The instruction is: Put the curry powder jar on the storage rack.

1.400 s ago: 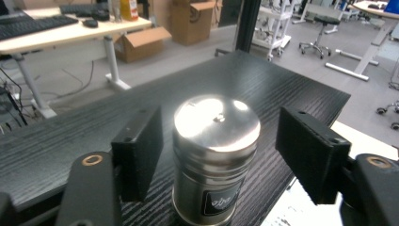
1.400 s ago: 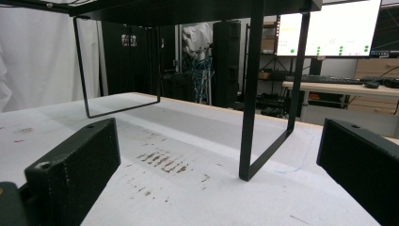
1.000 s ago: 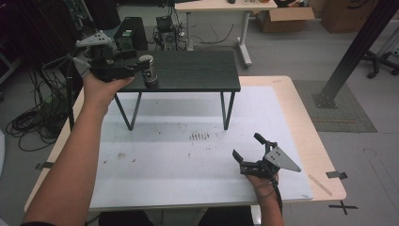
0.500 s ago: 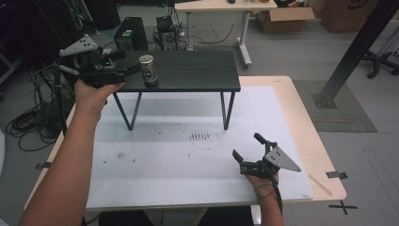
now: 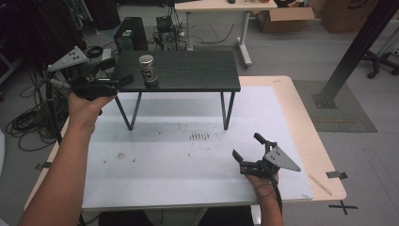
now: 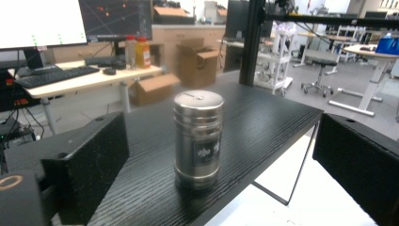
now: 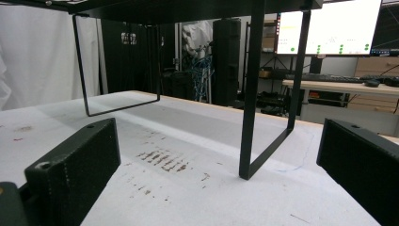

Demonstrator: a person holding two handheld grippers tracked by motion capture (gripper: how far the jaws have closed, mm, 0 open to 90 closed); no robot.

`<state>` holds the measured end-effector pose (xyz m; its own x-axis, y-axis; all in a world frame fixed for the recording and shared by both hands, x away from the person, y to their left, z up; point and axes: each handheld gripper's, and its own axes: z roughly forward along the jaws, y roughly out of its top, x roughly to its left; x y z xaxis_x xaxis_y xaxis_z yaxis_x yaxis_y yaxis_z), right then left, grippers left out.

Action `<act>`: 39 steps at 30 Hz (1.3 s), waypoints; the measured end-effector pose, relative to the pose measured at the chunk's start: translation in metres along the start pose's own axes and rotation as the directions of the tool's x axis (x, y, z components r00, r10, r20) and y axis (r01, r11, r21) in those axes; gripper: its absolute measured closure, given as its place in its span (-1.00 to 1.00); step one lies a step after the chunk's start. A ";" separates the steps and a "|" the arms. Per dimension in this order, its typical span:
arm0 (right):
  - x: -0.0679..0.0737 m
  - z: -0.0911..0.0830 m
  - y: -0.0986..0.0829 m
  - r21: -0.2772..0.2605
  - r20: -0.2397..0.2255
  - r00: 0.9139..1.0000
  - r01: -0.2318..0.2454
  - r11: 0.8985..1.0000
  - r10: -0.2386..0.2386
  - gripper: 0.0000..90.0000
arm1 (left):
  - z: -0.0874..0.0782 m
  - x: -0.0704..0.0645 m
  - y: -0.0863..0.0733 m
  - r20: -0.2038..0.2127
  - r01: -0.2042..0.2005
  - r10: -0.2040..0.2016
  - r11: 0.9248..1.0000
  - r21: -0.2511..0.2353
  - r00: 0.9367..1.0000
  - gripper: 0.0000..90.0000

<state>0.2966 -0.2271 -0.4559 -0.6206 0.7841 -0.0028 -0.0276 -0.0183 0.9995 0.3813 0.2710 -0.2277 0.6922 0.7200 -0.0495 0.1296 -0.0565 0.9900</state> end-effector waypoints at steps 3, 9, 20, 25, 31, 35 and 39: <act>0.000 0.000 0.000 -0.001 0.000 1.000 0.001 1.000 -0.001 -1.00 | -0.003 -0.001 -0.005 -0.009 -0.002 0.002 1.000 -0.003 1.000 -0.97; 0.000 0.000 0.000 0.000 -0.001 1.000 0.000 1.000 0.000 -1.00 | -0.008 -0.002 -0.015 -0.004 -0.001 0.001 1.000 -0.009 1.000 -0.99; 0.000 0.000 0.000 -0.001 -0.002 1.000 -0.001 1.000 0.001 -1.00 | -0.023 -0.003 -0.048 -0.011 -0.022 0.021 0.999 -0.034 1.000 -0.99; 0.000 0.000 0.000 -0.001 -0.002 1.000 -0.001 1.000 0.001 -1.00 | -0.030 -0.002 -0.067 -0.028 -0.013 0.012 0.999 -0.037 1.000 -0.99; 0.000 0.000 0.000 -0.004 -0.002 1.000 -0.001 1.000 0.001 -1.00 | -0.032 0.003 -0.103 -0.054 0.038 -0.040 0.999 -0.031 0.998 -0.99; 0.000 0.000 0.000 -0.002 -0.003 1.000 -0.001 1.000 0.001 -1.00 | -0.034 0.004 -0.122 -0.070 0.061 -0.064 0.997 -0.042 0.996 -0.99; 0.000 -0.001 0.000 -0.005 -0.002 1.000 -0.001 1.000 0.001 -1.00 | -0.034 0.005 -0.134 -0.079 0.071 -0.073 0.997 -0.036 0.994 -0.99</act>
<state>0.2964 -0.2276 -0.4560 -0.6222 0.7829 -0.0017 -0.0309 -0.0225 0.9993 0.3429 0.3057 -0.3556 0.6225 0.7747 -0.1113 0.1526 0.0193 0.9881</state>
